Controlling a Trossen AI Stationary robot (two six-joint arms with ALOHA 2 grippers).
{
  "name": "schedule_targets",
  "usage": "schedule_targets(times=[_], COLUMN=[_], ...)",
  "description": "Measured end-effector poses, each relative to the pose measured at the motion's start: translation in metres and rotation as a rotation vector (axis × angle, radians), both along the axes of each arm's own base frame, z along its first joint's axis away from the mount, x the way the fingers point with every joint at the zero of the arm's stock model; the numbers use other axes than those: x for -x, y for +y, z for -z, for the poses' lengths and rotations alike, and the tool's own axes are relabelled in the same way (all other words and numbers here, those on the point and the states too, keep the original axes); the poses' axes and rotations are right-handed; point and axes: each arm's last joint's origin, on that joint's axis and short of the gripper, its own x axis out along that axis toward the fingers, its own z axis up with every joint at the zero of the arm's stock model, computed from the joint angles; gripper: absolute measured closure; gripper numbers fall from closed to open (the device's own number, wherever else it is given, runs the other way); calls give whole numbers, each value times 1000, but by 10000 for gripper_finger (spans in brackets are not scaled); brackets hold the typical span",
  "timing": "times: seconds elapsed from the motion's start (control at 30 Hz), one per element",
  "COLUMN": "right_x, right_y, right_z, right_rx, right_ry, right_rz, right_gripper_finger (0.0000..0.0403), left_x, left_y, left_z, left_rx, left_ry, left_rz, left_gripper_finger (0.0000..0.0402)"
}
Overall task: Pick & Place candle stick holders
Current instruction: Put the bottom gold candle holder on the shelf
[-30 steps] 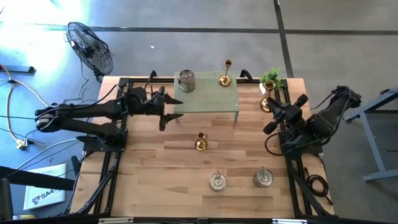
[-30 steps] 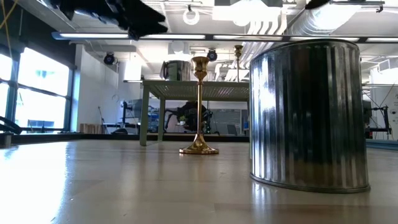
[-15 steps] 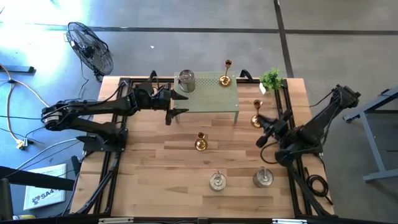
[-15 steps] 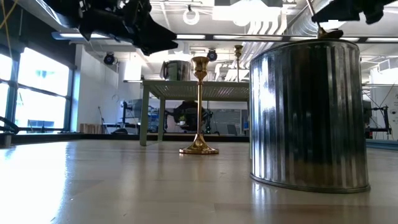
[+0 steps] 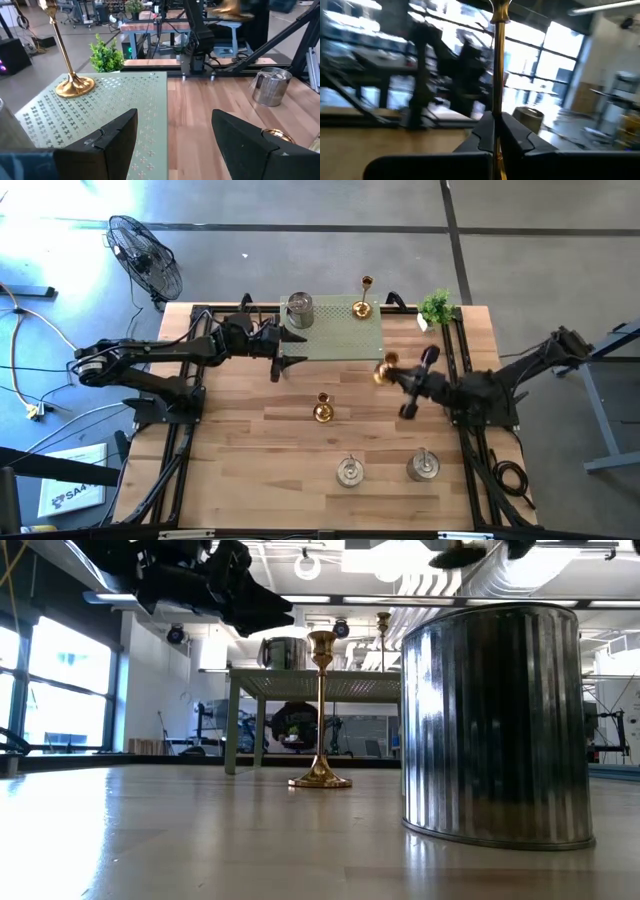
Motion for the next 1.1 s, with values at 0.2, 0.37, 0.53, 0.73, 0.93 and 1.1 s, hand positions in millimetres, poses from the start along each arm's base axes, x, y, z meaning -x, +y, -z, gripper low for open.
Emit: schedule_targets(times=[0.2,0.37,0.53,0.73,0.93,1.1], right_x=[-2,-6,-13,-27,-33,-35], right_y=[-39,-68,-97,-117,-140,-158], right_z=[-3,1,12,27,34,47], right_rx=[-25,-55,-116,-158,-170,-213], right_ry=[-6,15,56,83,53,89], right_rz=[-14,13,21,5,15,77], right_gripper_finger=[402,402,402,402,402,402], left_x=[0,0,0,1,1,1], left_y=[-1,-1,-1,-1,-3,-3], left_z=[2,2,3,5,5,6], left_rx=[13,15,18,11,17,13], left_ry=[15,18,32,47,46,56], left_rz=[23,26,26,30,78,80], left_gripper_finger=[152,152,152,152,152,152])
